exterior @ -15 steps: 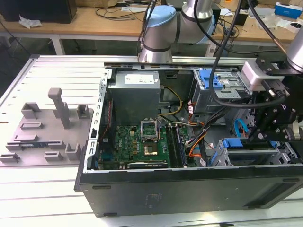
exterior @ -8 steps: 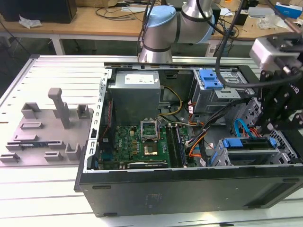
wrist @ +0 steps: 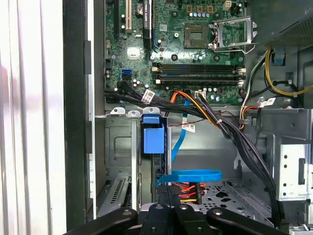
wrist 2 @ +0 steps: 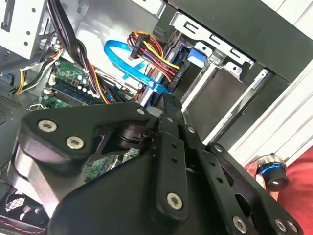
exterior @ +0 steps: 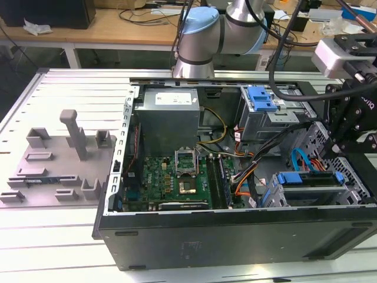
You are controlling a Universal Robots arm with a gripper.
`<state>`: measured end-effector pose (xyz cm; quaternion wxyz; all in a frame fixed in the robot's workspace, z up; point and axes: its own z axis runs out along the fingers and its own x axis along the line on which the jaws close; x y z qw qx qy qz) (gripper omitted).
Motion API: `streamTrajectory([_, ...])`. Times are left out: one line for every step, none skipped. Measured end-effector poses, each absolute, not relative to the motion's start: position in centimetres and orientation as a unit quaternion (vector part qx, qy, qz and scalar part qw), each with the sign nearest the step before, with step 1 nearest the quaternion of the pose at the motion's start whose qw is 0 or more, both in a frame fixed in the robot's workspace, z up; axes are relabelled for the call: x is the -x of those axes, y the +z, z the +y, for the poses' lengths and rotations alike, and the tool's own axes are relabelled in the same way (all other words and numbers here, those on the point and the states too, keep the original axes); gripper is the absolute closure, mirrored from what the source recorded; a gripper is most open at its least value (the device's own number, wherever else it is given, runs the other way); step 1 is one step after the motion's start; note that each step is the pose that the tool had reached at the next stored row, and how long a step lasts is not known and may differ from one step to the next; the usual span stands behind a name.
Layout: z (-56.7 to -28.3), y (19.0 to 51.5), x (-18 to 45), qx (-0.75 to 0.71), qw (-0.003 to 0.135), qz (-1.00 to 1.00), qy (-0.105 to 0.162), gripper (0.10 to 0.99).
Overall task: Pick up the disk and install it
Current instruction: 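Insert the second disk wire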
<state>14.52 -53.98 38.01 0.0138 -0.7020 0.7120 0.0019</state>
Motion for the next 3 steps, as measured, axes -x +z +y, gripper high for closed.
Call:
streamTrajectory([-53.97,38.01,-14.51,0.702,0.014,0.712,0.002,0.98])
streamTrajectory([-53.97,38.01,-14.51,0.702,0.014,0.712,0.002,0.98])
streamTrajectory([-53.97,38.01,-14.51,0.702,0.014,0.712,0.002,0.98])
